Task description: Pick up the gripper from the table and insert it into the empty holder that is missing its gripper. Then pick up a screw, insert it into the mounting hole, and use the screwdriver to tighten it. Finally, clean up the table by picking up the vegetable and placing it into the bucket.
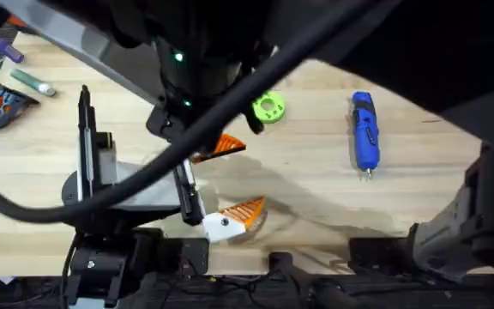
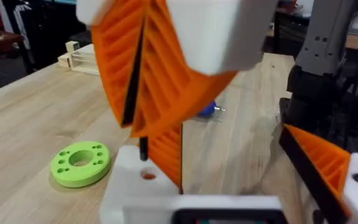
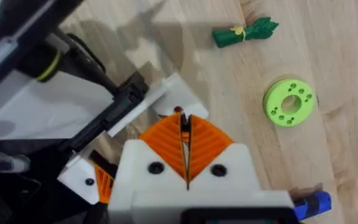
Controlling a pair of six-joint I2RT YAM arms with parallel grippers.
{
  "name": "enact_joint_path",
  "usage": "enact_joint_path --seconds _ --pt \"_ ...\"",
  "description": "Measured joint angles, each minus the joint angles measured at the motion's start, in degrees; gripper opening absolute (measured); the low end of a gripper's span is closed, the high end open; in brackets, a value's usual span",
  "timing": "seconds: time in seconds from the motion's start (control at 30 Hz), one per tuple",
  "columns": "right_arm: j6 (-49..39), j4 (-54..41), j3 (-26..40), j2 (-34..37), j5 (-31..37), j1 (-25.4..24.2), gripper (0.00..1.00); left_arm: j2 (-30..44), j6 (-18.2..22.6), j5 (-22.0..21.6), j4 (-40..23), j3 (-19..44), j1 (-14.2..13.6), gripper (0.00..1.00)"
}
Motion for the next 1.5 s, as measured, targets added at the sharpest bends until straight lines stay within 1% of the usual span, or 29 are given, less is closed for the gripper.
enact_joint_path --seconds 0.4,0.83,1.5 --pt "0.2 -0.2 0.0 0.0 -2.3 -0.2 0.007 0.0 0.0 0.0 0.0 0.0 0.0 0.985" --pt "0.2 -0.2 0.0 1.9 -2.5 -0.9 0.007 0.0 -0.2 0.0 0.0 0.0 0.0 0.985" --pt "0.2 -0.2 0.0 1.9 -2.5 -0.9 0.007 0.0 -0.2 0.0 0.0 0.0 0.0 0.985"
